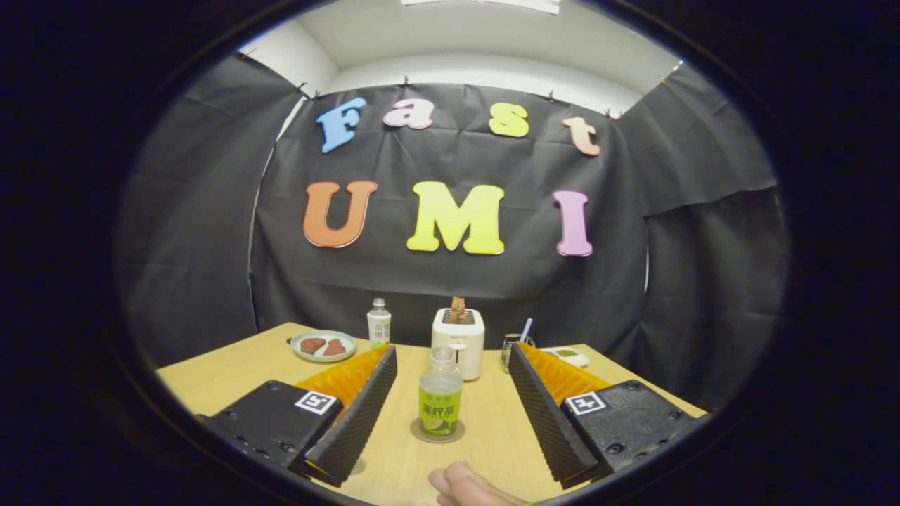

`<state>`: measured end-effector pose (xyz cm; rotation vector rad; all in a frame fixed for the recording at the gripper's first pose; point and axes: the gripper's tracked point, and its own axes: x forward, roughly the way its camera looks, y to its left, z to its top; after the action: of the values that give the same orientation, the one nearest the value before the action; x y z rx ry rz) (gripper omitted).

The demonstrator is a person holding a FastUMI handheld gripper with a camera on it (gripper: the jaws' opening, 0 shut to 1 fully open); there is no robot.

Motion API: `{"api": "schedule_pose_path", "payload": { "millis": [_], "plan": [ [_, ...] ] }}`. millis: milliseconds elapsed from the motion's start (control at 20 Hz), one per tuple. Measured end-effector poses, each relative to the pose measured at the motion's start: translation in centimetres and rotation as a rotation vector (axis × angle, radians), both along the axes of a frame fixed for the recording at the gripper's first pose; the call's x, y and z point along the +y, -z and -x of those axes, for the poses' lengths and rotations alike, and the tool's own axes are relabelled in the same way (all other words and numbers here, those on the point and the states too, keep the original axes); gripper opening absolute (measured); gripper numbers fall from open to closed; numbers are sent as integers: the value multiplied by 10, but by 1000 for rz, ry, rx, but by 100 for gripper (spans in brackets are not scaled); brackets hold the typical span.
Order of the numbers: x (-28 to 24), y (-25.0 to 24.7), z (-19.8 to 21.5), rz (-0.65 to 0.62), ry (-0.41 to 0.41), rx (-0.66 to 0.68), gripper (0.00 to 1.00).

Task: Take the bottle from table, then pour the juice into the cup, finally place the bottle on the coaster

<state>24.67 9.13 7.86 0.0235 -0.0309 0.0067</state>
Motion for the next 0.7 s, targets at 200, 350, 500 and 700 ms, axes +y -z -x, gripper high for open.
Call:
{"api": "schedule_pose_path", "payload": {
  "millis": [200,350,500,700],
  "plan": [
    [-17,-16,72,-58,28,-26,100],
    [-27,-5,111,-22,45,-27,100],
    [-23,16,144,-16,-3,-2,100],
    [-33,48,182,-15,-18,18,100]
  ]
}}
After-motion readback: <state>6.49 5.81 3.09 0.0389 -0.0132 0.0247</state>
